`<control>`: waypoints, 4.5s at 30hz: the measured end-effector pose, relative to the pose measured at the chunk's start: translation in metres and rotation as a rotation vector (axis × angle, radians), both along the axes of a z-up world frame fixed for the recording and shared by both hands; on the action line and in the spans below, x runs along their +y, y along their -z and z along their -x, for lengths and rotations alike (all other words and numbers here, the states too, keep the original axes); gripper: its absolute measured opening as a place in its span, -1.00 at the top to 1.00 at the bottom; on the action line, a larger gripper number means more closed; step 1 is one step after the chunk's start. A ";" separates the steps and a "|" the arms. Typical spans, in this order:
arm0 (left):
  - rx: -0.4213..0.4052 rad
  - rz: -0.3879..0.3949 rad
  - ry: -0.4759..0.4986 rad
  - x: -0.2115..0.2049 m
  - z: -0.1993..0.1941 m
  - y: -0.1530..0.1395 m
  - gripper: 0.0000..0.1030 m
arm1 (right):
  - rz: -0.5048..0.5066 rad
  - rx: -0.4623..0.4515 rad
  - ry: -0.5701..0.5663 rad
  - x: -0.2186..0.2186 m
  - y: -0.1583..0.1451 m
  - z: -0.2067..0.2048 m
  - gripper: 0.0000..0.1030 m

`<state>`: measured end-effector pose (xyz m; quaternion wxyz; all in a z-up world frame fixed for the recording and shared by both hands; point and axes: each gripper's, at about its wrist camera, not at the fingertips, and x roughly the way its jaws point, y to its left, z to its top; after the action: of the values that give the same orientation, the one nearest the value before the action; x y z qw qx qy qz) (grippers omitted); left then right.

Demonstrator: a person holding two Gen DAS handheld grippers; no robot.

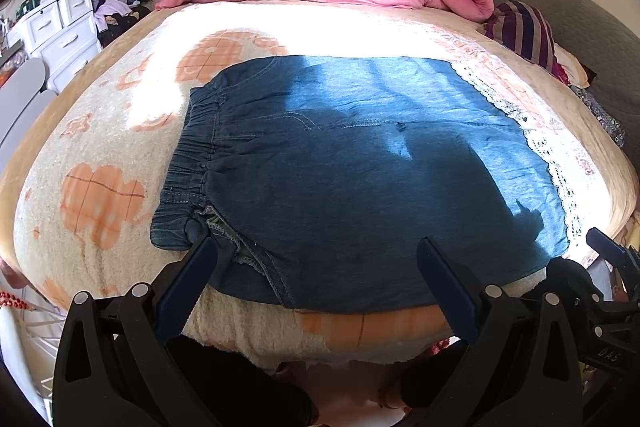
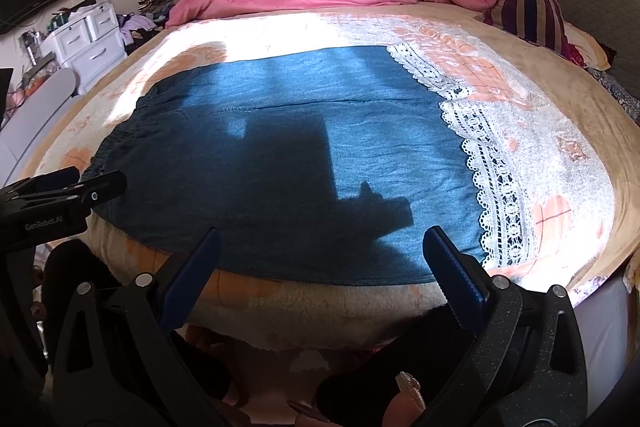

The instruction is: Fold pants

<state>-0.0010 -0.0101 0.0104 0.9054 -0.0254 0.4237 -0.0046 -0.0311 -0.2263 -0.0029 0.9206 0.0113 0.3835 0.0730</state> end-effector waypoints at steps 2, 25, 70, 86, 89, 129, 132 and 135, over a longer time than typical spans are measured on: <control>-0.001 -0.002 0.002 0.000 0.001 0.000 -0.92 | 0.000 -0.003 0.000 0.000 0.000 0.000 -0.84; 0.001 0.003 -0.001 0.001 -0.005 0.000 -0.92 | 0.003 0.006 -0.001 0.001 0.003 -0.007 -0.84; 0.091 0.013 -0.141 0.150 -0.200 0.024 -0.92 | 0.186 0.039 -0.399 0.111 -0.017 -0.274 -0.84; 0.100 0.005 0.067 0.134 -0.240 0.046 0.11 | 0.327 0.154 -0.576 0.166 0.024 -0.353 -0.84; 0.064 0.053 0.075 0.139 -0.236 0.039 0.27 | 0.346 0.139 -0.626 0.174 0.025 -0.352 -0.84; -0.214 0.009 0.127 0.119 -0.087 -0.028 0.28 | 0.057 -0.094 -0.758 0.117 -0.048 -0.126 0.89; -0.192 0.000 0.152 0.116 -0.068 -0.021 0.27 | 0.054 -0.071 -0.775 0.116 -0.037 -0.103 0.89; -0.165 -0.001 0.163 0.116 -0.053 -0.013 0.26 | 0.054 -0.039 -0.789 0.115 -0.026 -0.085 0.89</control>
<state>0.0519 0.1054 0.0232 0.9338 0.0100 0.3485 -0.0803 0.0538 -0.1113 0.0236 0.8289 -0.1626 0.3425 0.4114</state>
